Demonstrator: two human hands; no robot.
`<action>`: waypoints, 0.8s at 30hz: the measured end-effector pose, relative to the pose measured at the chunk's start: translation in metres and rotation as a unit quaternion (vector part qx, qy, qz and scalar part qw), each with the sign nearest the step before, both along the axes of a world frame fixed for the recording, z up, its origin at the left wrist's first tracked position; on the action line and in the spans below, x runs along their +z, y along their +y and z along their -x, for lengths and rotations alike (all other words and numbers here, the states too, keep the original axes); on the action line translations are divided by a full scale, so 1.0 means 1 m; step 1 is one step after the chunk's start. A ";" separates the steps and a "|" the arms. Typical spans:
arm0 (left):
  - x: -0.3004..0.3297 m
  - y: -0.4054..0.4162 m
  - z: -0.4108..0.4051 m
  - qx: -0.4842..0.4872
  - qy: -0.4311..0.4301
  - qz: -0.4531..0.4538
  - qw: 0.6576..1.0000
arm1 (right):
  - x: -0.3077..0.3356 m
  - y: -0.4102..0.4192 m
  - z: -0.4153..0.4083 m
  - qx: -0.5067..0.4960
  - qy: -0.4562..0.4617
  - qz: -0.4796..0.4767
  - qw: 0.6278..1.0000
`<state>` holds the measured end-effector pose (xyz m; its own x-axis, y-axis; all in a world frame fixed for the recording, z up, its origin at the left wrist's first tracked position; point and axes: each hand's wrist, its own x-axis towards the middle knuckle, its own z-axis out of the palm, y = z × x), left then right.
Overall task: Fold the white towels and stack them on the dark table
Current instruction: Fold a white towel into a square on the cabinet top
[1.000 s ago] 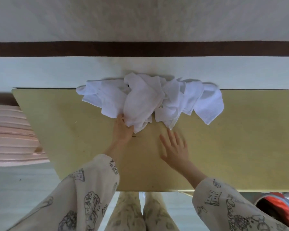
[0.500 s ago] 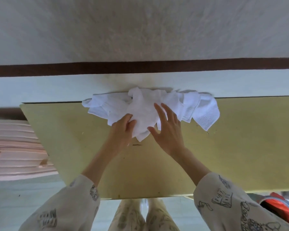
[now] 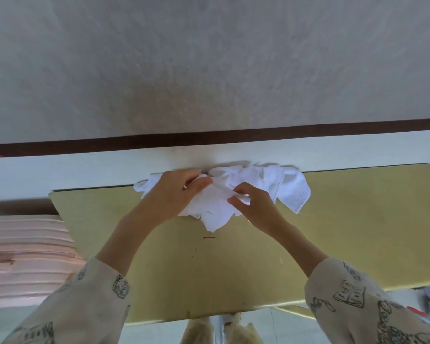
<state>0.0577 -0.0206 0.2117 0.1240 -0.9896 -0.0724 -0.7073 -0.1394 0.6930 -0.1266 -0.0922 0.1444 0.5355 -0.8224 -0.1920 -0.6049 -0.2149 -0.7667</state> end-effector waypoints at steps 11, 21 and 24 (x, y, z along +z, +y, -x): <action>0.005 0.003 -0.020 -0.033 -0.061 -0.050 0.996 | 0.031 -0.009 0.050 -0.082 0.028 0.036 0.996; 0.014 0.005 0.004 0.095 -0.121 0.016 0.988 | 0.060 -0.028 0.097 -0.131 -0.031 0.141 0.981; 0.006 0.021 0.022 0.099 -0.126 0.052 0.986 | 0.056 -0.021 0.117 -0.099 -0.025 0.139 0.985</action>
